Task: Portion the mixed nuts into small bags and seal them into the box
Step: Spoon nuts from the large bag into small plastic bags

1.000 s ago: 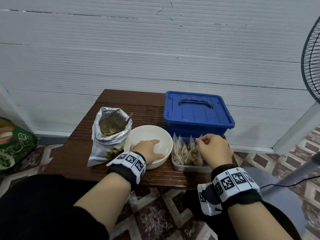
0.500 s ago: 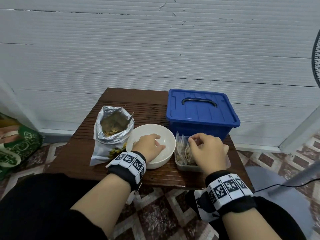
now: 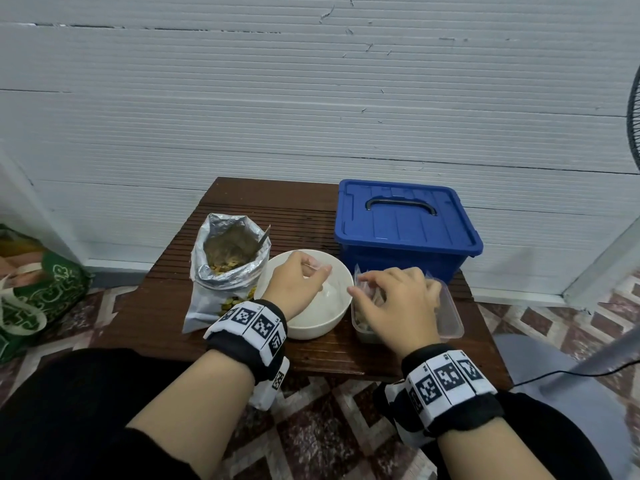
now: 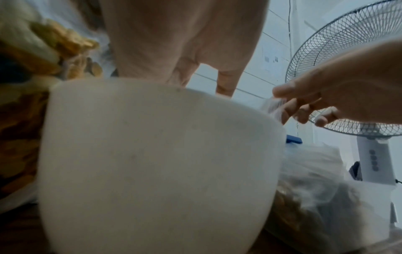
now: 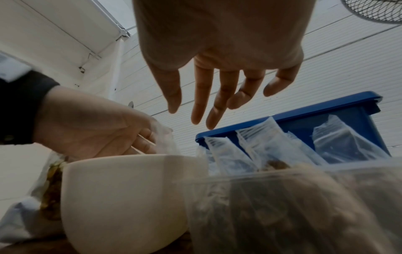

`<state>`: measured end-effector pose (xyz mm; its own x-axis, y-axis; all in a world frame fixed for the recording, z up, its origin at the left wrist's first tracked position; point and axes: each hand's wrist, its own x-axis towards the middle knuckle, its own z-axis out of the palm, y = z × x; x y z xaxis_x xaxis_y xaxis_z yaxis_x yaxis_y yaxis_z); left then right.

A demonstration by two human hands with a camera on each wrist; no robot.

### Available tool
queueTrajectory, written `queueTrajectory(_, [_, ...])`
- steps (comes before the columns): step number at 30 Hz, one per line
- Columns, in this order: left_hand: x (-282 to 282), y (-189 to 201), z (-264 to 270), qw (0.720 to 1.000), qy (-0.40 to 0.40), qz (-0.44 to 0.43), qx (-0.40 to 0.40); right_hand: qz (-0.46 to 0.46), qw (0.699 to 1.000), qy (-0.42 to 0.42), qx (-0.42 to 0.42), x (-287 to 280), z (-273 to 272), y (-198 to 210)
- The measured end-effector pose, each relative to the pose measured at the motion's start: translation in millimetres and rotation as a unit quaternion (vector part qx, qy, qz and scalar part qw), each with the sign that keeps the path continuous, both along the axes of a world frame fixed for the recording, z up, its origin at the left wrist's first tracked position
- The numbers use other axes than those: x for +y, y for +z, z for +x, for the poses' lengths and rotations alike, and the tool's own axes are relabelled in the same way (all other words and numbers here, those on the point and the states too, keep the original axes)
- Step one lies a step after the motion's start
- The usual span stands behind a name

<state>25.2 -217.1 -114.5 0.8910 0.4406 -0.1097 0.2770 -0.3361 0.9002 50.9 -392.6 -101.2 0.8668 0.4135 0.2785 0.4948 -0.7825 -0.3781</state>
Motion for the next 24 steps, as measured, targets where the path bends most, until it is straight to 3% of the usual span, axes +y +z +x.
queueTrajectory(5, [0, 4, -1, 0.999, 0.02, -0.034, -0.016, -0.017, 0.998, 0.065, 0.0, 10, -1, -5])
queueTrajectory(10, [1, 10, -2, 0.997, 0.022, -0.068, 0.012, 0.061, 0.997, 0.05, -0.016, 12, -4, 1])
queueTrajectory(17, [6, 9, -4, 0.999, 0.039, -0.02, 0.013, 0.125, 0.991, 0.011, 0.053, 8, 5, -3])
queueTrajectory(21, [6, 7, -5, 0.997, 0.044, 0.063, 0.018, 0.165, 0.981, 0.006, 0.099, 9, 8, -7])
queueTrajectory(24, [5, 6, -5, 0.998, 0.053, 0.043, 0.016, 0.182, 0.977, -0.005, 0.11, 8, 9, -9])
